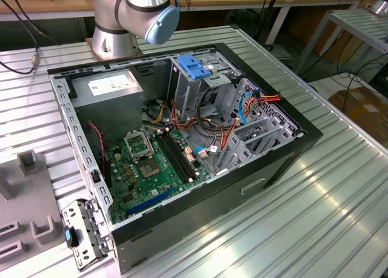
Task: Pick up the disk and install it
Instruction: 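Pick up the disk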
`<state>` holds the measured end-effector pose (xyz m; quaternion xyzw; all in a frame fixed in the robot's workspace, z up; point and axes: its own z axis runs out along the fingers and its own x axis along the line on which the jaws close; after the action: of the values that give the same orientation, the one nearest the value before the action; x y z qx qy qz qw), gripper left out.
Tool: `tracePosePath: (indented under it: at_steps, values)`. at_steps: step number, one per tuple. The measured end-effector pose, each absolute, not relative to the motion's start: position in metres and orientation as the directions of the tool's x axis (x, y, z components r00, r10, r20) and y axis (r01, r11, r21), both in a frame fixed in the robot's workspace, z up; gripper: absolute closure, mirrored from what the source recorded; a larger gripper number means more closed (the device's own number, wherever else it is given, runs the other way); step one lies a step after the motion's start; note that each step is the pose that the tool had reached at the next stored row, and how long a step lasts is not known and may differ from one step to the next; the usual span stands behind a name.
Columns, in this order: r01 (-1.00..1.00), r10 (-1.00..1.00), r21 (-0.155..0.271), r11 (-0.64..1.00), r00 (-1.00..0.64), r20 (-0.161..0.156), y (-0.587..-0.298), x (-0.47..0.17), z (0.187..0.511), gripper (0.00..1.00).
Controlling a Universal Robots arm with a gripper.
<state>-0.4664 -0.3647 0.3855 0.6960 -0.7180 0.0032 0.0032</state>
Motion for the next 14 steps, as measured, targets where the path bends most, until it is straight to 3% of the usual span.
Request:
tracePosePath:
  at_steps: [14]
  values:
    - [-1.000, -0.999, 0.000, 0.031, -0.031, 0.009, -0.3647, -0.4664, 0.3956, 0.63]
